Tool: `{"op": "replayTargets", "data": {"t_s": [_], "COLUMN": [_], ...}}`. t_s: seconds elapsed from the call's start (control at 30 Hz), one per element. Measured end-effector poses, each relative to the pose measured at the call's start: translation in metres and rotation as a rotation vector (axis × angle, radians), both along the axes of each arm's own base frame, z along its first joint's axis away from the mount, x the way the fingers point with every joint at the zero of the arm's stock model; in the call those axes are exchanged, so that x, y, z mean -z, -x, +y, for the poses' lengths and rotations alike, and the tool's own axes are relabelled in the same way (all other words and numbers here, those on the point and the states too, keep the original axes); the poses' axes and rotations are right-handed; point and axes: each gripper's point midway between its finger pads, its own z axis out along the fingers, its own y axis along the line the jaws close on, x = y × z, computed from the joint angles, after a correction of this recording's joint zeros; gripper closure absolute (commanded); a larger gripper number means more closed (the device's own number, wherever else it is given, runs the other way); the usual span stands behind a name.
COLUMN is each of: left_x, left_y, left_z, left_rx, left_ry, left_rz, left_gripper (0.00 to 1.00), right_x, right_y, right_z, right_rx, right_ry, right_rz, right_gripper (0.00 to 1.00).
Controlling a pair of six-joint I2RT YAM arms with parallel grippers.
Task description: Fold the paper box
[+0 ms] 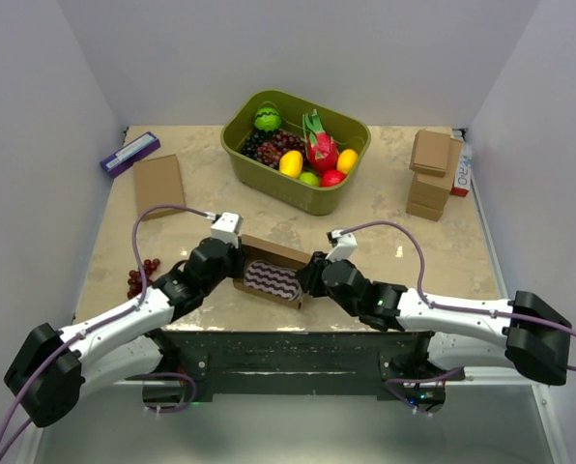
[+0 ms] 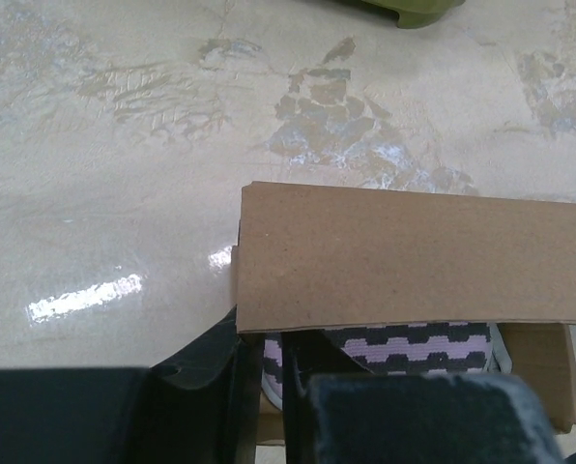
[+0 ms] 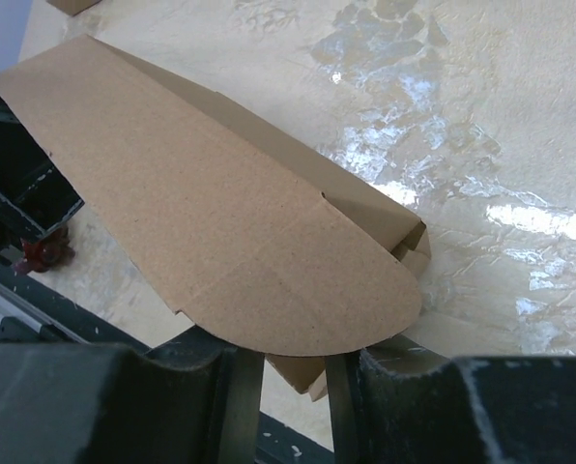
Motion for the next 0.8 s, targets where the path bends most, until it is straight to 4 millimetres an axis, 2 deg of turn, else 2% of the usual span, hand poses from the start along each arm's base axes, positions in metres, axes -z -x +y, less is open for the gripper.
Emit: {"op": "replayTargets", "data": {"t_s": [0.23,0.4,0.5,0.53,0.63,0.8], "left_x": [0.017,0.020,0.021,0.021,0.021,0.022], "left_y": [0.005,0.009,0.011,0.011,0.014,0.017], "left_z": [0.001,0.001,0.002,0.002,0.003,0.007], "left_rx": [-0.009,-0.019,-0.024,-0.026,-0.034,-0.050], "left_ry": [0.029,0.086,0.108,0.114,0.126,0.133], "left_rz": [0.019,0.005,-0.002,-0.004,-0.007,-0.018], "left_gripper": [0.99,1.00,1.00,1.00,1.00,1.00], "right_x": [0.008,0.010,0.015,0.017,0.021,0.024], "right_y": [-0.001,0.007,0.015,0.019,0.029,0.046], "right_z": [-0.003,-0.001,0.001,0.001,0.001,-0.007], "right_rx": [0.032,0.026,0.014,0.007,-0.006,-0.029], "right_ry": [0.017,0.016,0.024,0.026,0.036,0.064], "right_rz": [0.012,0.023,0.039,0.046,0.071,0.114], "right_gripper": [0.75,0.75,0.68,0.60,0.45,0.41]}}
